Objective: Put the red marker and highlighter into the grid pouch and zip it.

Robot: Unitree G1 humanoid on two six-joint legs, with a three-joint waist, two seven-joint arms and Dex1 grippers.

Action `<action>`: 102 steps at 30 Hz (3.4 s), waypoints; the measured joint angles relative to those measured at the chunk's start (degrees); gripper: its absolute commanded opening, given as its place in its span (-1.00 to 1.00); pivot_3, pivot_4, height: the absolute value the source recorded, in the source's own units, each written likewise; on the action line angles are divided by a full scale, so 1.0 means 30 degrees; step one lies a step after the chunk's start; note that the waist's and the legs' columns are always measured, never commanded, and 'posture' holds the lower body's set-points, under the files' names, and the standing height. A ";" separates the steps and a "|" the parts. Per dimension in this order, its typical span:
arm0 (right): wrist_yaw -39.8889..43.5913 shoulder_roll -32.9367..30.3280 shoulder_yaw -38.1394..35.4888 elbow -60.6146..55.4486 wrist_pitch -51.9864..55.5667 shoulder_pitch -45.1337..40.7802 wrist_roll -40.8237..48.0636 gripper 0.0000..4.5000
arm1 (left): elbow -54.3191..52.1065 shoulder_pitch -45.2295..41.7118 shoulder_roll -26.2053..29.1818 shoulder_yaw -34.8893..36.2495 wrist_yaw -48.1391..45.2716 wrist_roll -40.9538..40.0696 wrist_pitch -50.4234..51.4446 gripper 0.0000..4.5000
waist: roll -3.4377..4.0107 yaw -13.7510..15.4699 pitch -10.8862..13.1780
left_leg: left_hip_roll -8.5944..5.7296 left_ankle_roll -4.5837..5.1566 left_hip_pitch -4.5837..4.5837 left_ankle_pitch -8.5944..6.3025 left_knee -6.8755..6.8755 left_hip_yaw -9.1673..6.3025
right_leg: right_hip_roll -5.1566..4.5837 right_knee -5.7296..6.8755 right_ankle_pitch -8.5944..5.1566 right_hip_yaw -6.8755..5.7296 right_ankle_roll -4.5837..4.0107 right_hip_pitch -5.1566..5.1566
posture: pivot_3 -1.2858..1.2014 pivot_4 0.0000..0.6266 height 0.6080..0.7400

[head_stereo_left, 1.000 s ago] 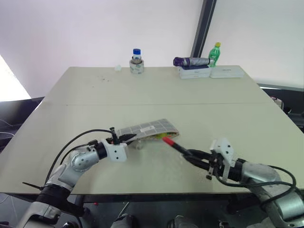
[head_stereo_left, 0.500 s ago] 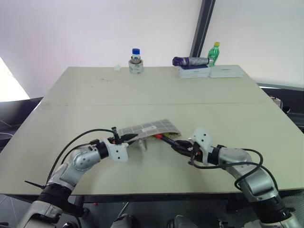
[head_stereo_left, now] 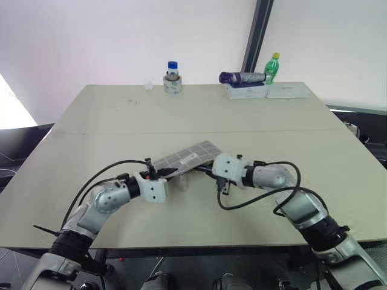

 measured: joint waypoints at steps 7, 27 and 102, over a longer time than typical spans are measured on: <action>0.1341 -0.0135 0.0474 0.0818 -0.0992 -0.1018 -0.1258 -0.81 | -0.0127 0.0004 -0.0018 -0.0135 -0.0634 -0.0220 0.0311 -1.00 | 0.0000 -0.0007 0.0000 | 0.0000 -0.0071 -0.0001 0.0042 -0.0002 0.0002 | 0.0001 0.0001 0.0000 0.0000 0.0000 -0.0002 | 0.03 -0.52 1.00; 0.4259 0.0182 -0.1472 0.6981 -1.2172 -0.1553 0.0433 -0.81 | -0.0603 0.0526 0.0807 0.0042 -0.1597 -0.2096 -0.0905 -1.00 | 0.0002 -0.0024 0.0002 | 0.0003 -0.0097 0.0008 0.0059 0.0001 0.0015 | 0.0014 0.0001 0.0002 0.0003 0.0002 0.0005 | 0.03 -0.52 1.00; 0.1424 0.0390 -0.4504 -0.4978 0.6372 0.7376 1.1057 0.98 | 0.2945 -0.1545 -0.1845 -0.1656 -0.0620 0.0525 -0.2827 -1.00 | -0.0006 0.0094 -0.0003 | 0.0009 0.0101 -0.0004 -0.0062 0.0128 -0.0072 | -0.0006 0.0011 0.0005 -0.0018 -0.0007 0.0084 | 0.03 -0.52 1.00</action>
